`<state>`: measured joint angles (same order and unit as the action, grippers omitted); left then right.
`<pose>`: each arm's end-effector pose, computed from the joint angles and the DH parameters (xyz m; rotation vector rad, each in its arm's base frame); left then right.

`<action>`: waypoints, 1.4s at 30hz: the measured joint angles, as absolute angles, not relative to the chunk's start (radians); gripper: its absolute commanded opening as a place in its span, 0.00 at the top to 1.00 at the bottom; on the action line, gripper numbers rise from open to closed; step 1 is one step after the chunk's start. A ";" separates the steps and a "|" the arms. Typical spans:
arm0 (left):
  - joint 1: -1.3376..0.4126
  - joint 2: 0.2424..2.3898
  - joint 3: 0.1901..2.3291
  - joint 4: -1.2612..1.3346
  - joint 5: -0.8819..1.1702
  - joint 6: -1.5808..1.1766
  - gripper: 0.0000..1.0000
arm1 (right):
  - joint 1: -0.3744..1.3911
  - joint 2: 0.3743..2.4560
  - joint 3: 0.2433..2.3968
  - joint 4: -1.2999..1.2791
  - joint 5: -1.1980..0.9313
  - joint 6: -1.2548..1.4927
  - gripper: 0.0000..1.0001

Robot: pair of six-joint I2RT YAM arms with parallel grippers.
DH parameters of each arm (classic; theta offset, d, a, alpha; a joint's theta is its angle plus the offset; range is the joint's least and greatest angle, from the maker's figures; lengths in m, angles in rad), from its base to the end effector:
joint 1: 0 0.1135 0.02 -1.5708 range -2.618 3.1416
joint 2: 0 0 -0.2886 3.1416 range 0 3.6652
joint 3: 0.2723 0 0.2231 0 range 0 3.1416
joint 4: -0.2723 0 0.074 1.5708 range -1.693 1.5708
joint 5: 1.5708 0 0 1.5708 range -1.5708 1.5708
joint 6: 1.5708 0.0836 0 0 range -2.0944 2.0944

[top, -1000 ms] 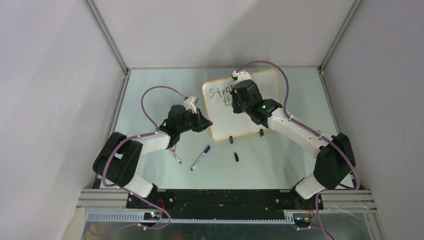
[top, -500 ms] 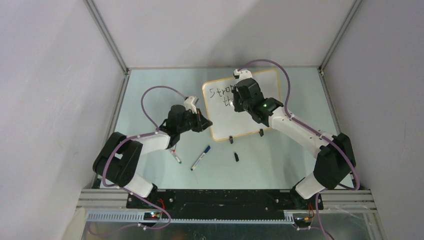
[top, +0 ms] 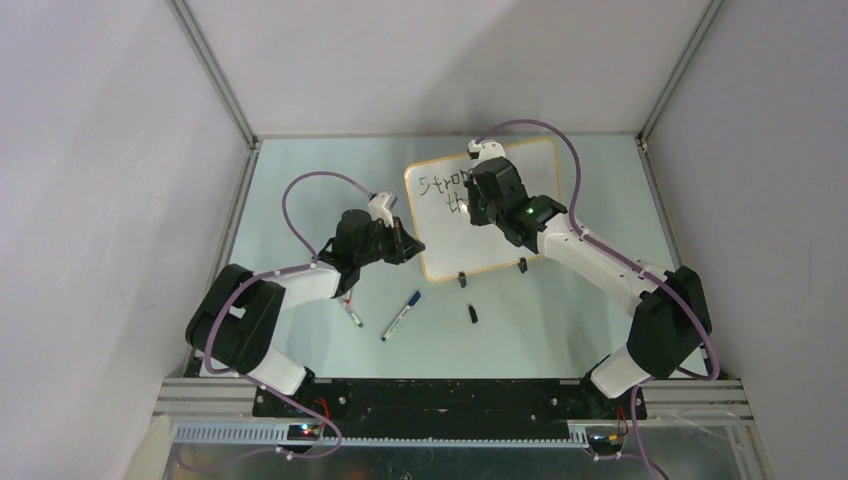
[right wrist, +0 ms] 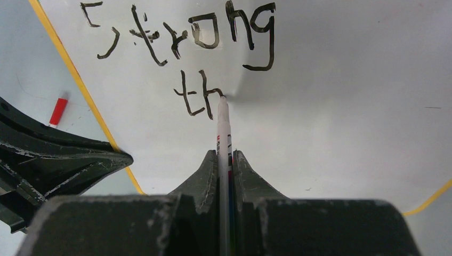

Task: Write a sentence on the whiteboard

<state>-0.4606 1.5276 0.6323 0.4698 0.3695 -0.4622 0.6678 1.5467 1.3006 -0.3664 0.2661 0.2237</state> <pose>0.2796 -0.1725 0.2089 0.2492 2.0823 -0.9460 0.2983 0.2073 0.3189 -0.3295 2.1421 0.2232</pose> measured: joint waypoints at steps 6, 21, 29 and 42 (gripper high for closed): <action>-0.461 1.528 0.632 0.469 0.370 -0.462 1.00 | 0.671 1.547 1.301 -0.380 0.272 0.224 1.00; -0.461 1.526 0.632 0.469 0.369 -0.462 1.00 | 0.685 1.547 1.290 -0.400 0.281 0.224 1.00; -0.461 1.526 0.632 0.468 0.370 -0.462 1.00 | 0.685 1.530 1.286 -0.395 0.281 0.221 1.00; -0.462 1.525 0.632 0.467 0.370 -0.461 1.00 | 0.657 1.488 1.283 -0.365 0.283 0.208 1.00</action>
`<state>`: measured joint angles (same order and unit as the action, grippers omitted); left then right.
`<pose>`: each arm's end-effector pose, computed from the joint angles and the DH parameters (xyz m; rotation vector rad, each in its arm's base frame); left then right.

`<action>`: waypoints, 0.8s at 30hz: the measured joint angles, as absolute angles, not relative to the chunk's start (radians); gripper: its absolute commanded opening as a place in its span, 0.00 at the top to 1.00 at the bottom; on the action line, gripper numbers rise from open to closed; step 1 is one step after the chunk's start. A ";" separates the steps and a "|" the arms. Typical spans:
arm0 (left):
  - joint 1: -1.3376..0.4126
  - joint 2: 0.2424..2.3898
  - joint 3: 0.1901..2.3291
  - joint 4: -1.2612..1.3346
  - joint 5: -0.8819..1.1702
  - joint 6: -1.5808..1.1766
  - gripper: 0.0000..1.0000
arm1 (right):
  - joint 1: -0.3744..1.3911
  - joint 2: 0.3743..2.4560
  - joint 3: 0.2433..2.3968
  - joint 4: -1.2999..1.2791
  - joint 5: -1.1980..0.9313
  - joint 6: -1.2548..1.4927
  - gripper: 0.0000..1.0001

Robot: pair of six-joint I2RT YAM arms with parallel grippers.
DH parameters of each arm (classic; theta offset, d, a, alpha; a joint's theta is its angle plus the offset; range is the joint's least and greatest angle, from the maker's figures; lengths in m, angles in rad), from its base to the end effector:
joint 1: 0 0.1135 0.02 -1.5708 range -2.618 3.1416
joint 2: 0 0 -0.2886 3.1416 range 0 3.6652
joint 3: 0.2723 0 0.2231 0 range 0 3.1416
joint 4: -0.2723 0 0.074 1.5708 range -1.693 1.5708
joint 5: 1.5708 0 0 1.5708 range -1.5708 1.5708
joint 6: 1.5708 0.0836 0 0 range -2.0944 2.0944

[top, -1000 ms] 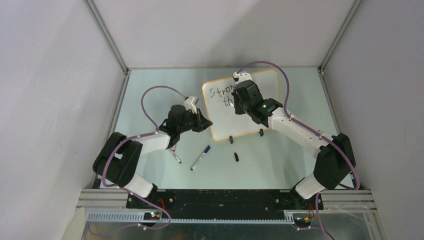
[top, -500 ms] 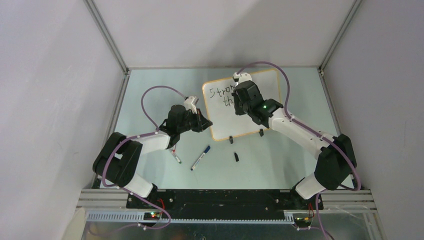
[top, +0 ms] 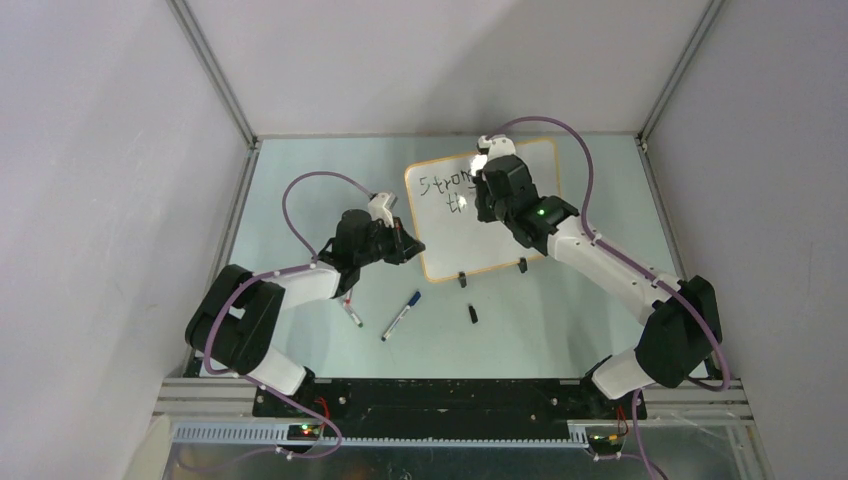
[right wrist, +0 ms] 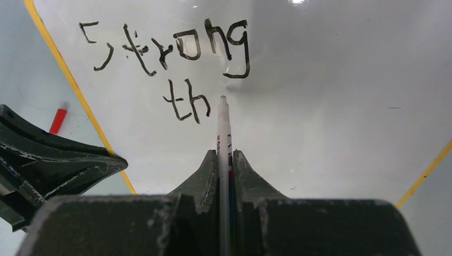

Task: Write a sentence on the whiteboard

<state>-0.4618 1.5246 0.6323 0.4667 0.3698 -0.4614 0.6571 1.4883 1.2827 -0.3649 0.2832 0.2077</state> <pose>0.2790 -0.1726 0.2094 0.2515 2.0822 -0.9465 0.2903 0.1945 0.3327 -0.3109 2.1002 0.2108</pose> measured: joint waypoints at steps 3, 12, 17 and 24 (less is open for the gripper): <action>-0.462 1.525 0.632 0.467 0.370 -0.461 1.00 | 0.652 1.488 1.283 -0.361 0.283 0.208 1.00; -0.462 1.524 0.632 0.466 0.370 -0.462 1.00 | 0.650 1.497 1.283 -0.360 0.266 0.207 1.00; -0.462 1.524 0.632 0.466 0.370 -0.461 1.00 | 0.650 1.509 1.285 -0.360 0.256 0.206 1.00; -0.462 1.524 0.632 0.466 0.369 -0.461 1.00 | 0.650 1.532 1.291 -0.361 0.253 0.205 1.00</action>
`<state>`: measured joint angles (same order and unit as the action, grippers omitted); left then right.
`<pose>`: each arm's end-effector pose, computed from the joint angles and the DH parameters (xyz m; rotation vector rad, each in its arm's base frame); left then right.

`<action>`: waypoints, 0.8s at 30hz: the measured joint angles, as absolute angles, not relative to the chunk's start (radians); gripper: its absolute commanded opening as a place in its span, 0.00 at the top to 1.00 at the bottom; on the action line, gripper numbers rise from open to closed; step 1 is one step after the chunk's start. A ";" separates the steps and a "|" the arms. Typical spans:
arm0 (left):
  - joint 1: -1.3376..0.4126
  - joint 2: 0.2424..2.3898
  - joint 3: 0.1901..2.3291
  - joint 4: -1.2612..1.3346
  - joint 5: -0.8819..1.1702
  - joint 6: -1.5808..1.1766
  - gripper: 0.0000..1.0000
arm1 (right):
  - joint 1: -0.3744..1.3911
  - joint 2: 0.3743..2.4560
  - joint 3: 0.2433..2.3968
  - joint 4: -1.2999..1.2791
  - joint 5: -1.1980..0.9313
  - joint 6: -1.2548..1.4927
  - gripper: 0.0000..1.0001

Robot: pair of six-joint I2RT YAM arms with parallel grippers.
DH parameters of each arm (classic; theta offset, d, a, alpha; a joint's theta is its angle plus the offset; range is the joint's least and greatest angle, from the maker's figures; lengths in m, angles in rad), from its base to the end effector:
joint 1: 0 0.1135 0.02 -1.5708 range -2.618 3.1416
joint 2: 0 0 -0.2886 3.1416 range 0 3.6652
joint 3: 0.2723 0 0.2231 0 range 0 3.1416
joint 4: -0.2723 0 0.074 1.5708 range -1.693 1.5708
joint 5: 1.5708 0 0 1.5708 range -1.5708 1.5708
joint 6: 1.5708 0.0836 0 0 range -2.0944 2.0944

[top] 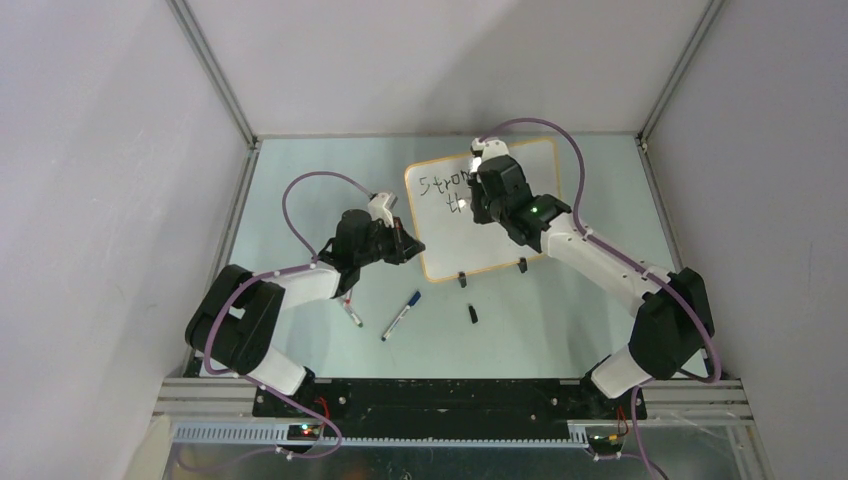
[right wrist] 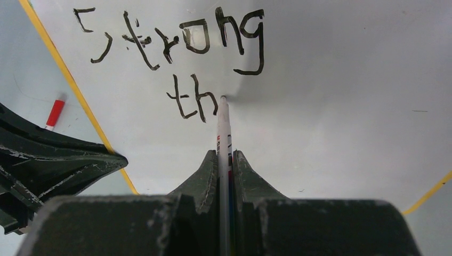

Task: Write a sentence on the whiteboard

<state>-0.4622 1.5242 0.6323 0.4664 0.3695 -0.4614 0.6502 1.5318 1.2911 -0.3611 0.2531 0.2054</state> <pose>0.2789 -0.1727 0.2095 0.2517 2.0821 -0.9465 0.2988 0.2009 0.3212 -0.3344 2.1330 0.2210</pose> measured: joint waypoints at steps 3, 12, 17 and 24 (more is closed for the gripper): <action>-0.462 1.524 0.632 0.466 0.369 -0.461 1.00 | 0.650 1.536 1.299 -0.362 0.253 0.205 1.00; -0.463 1.524 0.632 0.466 0.369 -0.461 1.00 | 0.651 1.546 1.316 -0.362 0.254 0.205 1.00; -0.463 1.524 0.632 0.466 0.369 -0.461 1.00 | 0.650 1.548 1.319 -0.363 0.254 0.205 1.00; -0.463 1.524 0.632 0.466 0.369 -0.461 1.00 | 0.651 1.551 1.324 -0.382 0.262 0.208 1.00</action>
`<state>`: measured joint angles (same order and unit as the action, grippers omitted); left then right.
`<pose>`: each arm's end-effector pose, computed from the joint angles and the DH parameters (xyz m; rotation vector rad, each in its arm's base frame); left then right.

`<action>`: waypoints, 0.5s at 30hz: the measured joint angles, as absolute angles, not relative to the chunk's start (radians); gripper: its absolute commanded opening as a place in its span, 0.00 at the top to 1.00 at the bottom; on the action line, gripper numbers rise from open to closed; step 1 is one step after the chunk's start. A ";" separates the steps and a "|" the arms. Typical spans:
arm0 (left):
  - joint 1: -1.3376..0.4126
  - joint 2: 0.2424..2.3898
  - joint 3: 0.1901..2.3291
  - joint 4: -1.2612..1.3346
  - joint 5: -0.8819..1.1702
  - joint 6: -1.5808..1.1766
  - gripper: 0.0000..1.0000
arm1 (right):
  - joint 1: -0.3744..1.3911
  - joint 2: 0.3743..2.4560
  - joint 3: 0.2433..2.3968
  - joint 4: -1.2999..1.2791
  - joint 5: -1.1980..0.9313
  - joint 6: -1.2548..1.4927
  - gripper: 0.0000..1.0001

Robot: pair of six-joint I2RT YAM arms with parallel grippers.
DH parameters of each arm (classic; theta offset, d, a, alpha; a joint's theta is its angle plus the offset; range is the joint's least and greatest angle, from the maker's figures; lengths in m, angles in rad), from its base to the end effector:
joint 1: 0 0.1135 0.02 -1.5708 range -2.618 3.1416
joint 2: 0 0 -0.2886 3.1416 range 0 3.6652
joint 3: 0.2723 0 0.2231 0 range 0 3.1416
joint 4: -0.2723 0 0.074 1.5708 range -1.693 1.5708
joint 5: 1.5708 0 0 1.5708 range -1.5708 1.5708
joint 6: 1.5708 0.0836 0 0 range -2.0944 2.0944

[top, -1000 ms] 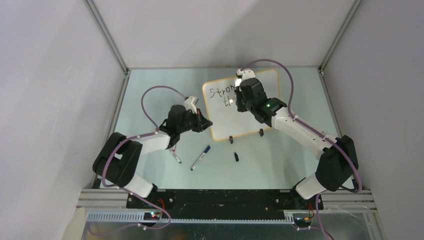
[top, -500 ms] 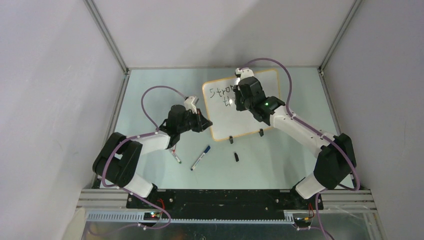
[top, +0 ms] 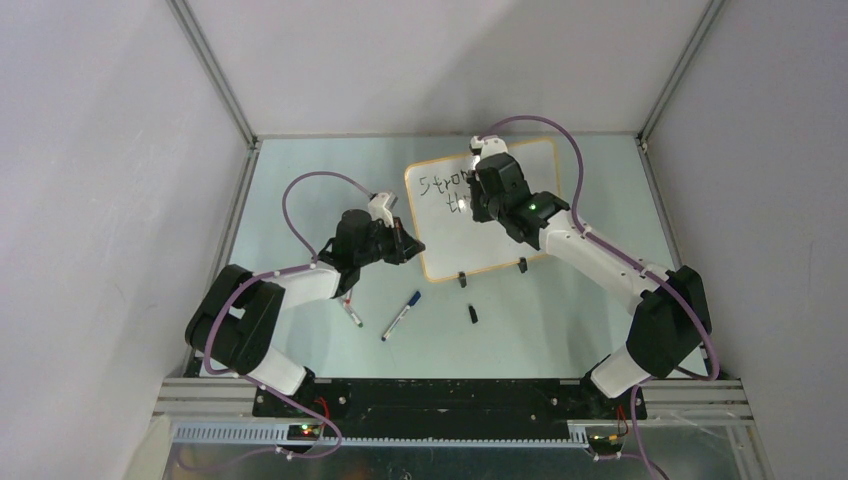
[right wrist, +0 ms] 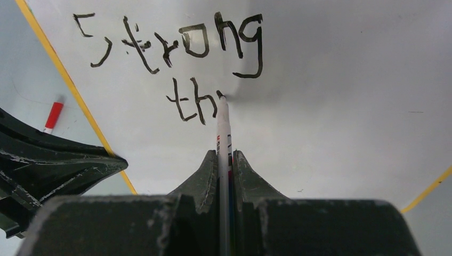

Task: Write a sentence on the whiteboard

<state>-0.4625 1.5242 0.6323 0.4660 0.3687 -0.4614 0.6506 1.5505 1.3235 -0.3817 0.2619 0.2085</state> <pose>0.2788 -0.1727 0.2094 0.2514 2.0825 -0.9458 0.3027 0.2032 0.3237 -0.3285 2.1384 0.2107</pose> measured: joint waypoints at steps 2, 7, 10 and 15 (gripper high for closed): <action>-0.463 1.524 0.632 0.466 0.369 -0.461 1.00 | 0.651 1.551 1.323 -0.389 0.265 0.209 1.00; -0.463 1.524 0.632 0.466 0.368 -0.461 1.00 | 0.657 1.549 1.308 -0.392 0.273 0.209 1.00; -0.463 1.524 0.632 0.465 0.368 -0.461 1.00 | 0.664 1.547 1.296 -0.398 0.273 0.210 1.00; -0.463 1.524 0.632 0.465 0.366 -0.461 1.00 | 0.667 1.544 1.290 -0.400 0.275 0.210 1.00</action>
<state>-0.4625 1.5242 0.6323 0.4652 0.3660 -0.4614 0.6666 1.5444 1.2903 -0.3996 0.2749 0.2100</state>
